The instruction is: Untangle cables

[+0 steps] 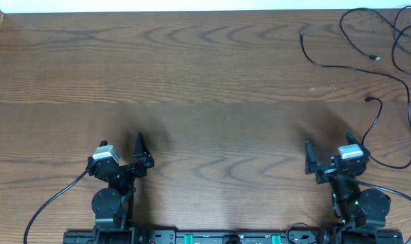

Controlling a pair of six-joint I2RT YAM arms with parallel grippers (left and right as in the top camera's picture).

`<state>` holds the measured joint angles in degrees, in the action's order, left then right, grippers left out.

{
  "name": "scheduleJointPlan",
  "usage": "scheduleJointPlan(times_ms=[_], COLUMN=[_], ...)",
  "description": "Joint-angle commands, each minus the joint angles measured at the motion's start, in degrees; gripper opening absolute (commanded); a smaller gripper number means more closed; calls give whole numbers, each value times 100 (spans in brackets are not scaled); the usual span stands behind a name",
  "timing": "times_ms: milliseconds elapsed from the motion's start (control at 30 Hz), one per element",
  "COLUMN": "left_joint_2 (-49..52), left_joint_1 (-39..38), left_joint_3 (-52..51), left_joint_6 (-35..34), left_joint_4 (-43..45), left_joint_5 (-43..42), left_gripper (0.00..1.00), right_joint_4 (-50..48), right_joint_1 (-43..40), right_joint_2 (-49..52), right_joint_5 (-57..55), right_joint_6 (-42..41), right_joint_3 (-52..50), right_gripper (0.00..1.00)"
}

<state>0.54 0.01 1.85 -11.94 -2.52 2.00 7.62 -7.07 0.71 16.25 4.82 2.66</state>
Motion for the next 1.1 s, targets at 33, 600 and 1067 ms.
scheduleJointPlan(times_ms=[33,600,1067], left_joint_2=[-31,-31,-31], left_joint_1=[31,31,31], left_joint_3=[-162,-162,-162], left_joint_6=[76,76,76], left_joint_4=[-146,-146,-146], left_joint_5=[-2,-2,-2], left_gripper=[98,98,98], right_joint_4=[-175,-396,-358], right_joint_1=[-490,555,603], right_joint_2=[-44,-44,-44], right_joint_5=[-22,-734,-1078], right_joint_6=[-990,-621,-391], right_joint_3=[-105,-236,-236], right_gripper=[99,99,99])
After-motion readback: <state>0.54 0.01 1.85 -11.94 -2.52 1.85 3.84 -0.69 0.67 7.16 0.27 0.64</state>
